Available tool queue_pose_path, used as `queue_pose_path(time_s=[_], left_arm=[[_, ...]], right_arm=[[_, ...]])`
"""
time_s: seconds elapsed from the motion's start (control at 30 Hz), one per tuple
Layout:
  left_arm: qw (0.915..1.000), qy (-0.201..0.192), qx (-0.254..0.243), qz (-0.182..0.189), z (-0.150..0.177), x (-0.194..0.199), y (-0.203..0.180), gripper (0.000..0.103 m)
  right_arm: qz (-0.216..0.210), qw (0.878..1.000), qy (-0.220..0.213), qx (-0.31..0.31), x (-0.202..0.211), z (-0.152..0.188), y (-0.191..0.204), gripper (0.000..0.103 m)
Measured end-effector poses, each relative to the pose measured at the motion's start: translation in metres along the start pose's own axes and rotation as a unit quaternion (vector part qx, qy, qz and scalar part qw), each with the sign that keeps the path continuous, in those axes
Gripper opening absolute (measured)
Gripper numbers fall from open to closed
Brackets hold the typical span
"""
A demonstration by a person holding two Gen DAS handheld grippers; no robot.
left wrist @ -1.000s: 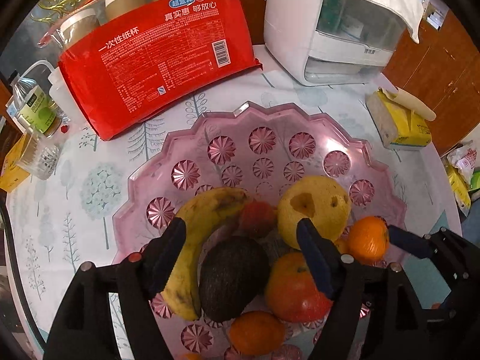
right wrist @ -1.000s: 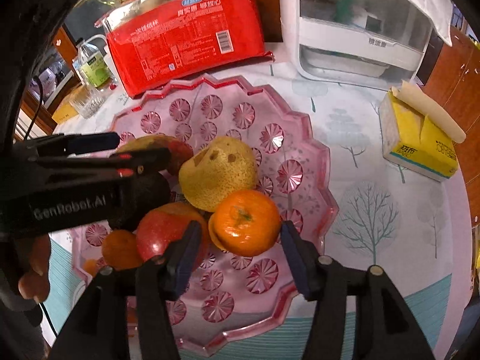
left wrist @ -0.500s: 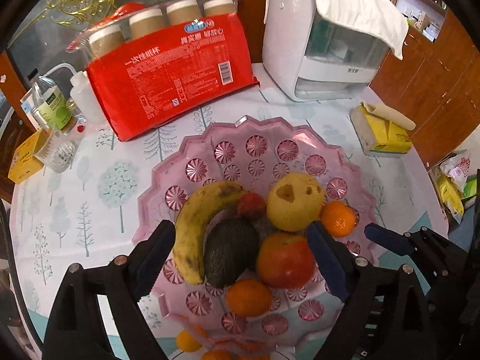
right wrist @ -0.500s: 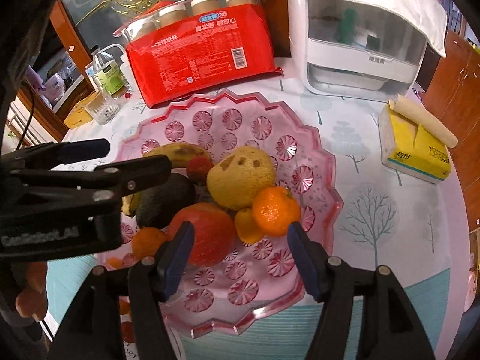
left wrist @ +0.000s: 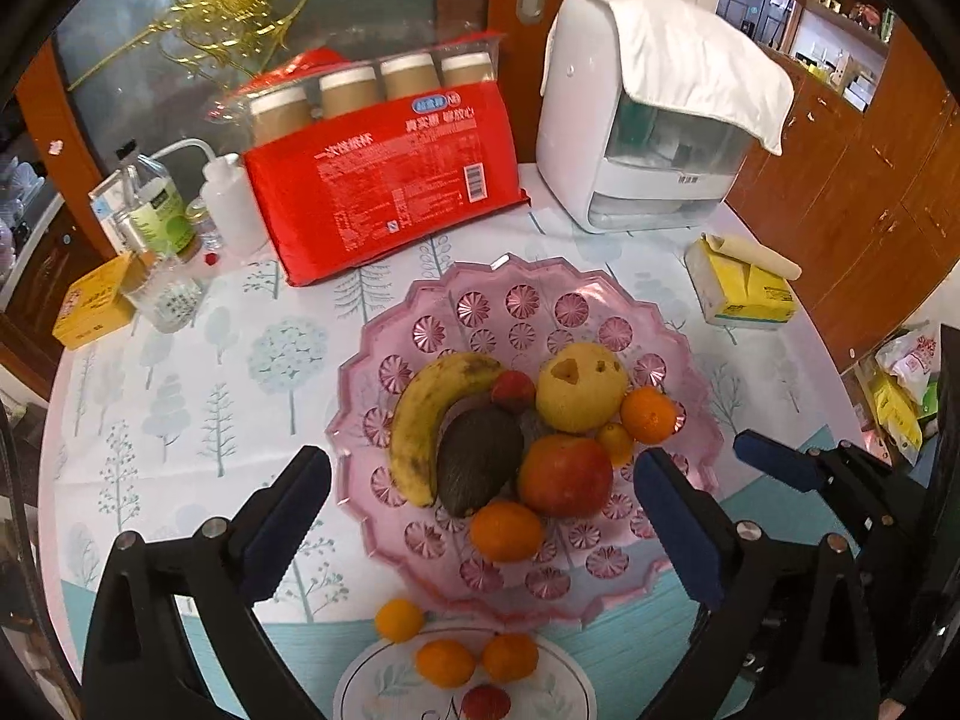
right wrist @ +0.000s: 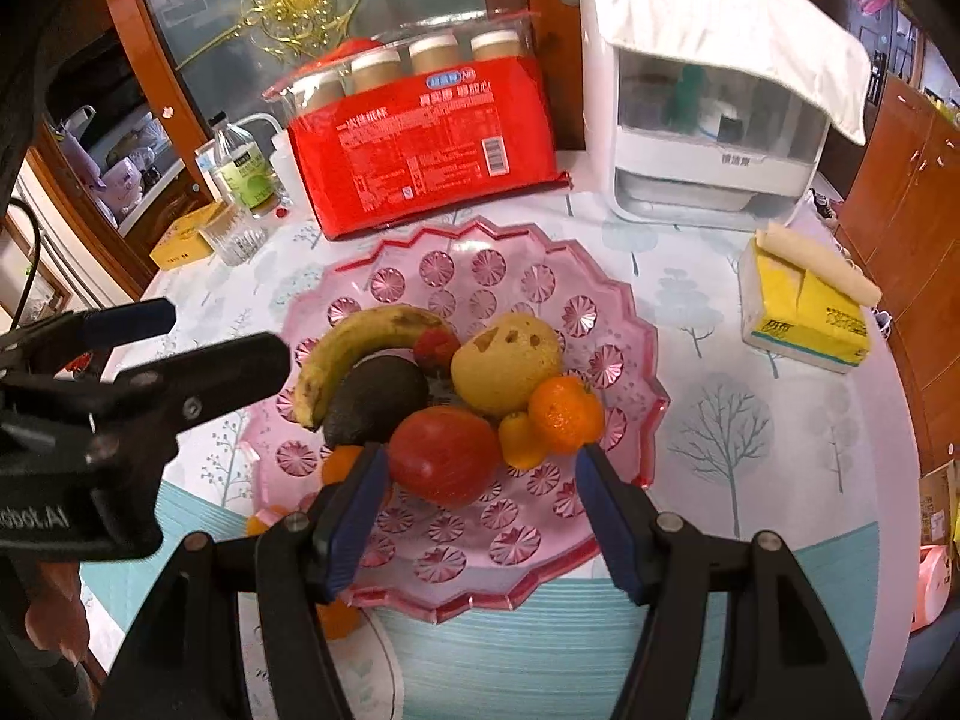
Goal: Organize fruits
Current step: 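Move both tools back toward the plate of remaining fruit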
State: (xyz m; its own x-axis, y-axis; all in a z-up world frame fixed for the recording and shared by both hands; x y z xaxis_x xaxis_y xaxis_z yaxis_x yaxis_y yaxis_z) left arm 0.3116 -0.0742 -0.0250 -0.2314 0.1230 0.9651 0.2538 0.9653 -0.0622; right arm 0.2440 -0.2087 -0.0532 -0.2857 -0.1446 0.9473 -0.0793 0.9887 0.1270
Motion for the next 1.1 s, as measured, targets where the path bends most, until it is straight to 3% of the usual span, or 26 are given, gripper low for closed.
queue_pose_path(time_s=[0.77, 1.1], left_arm=[[0.9989, -0.038, 0.023, -0.017, 0.105, 0.087, 0.024, 0.101], [0.997, -0.047, 0.021, -0.057, 0.134, 0.114, 0.036, 0.101]], right_arm=[[0.007, 0.999, -0.053, 0.007, 0.088, 0.064, 0.033, 0.066], [0.0, 0.997, -0.068, 0.038, 0.113, 0.082, 0.055, 0.066]])
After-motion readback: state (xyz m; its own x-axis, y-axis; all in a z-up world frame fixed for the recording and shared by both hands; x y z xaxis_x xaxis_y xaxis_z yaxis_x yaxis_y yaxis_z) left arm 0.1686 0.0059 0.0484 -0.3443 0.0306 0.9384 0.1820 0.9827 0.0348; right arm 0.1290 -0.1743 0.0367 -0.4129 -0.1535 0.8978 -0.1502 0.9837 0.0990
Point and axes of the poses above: each gripper's, at about its wrist camera, not at the fingertips, and x roughly against the way its jaws point, y to its left, z to its underside, the point moved 1 cm from there along -x, roughly the way its jaws point, and after that the axes turned 15 degrees about y, right-handed, at the moved point
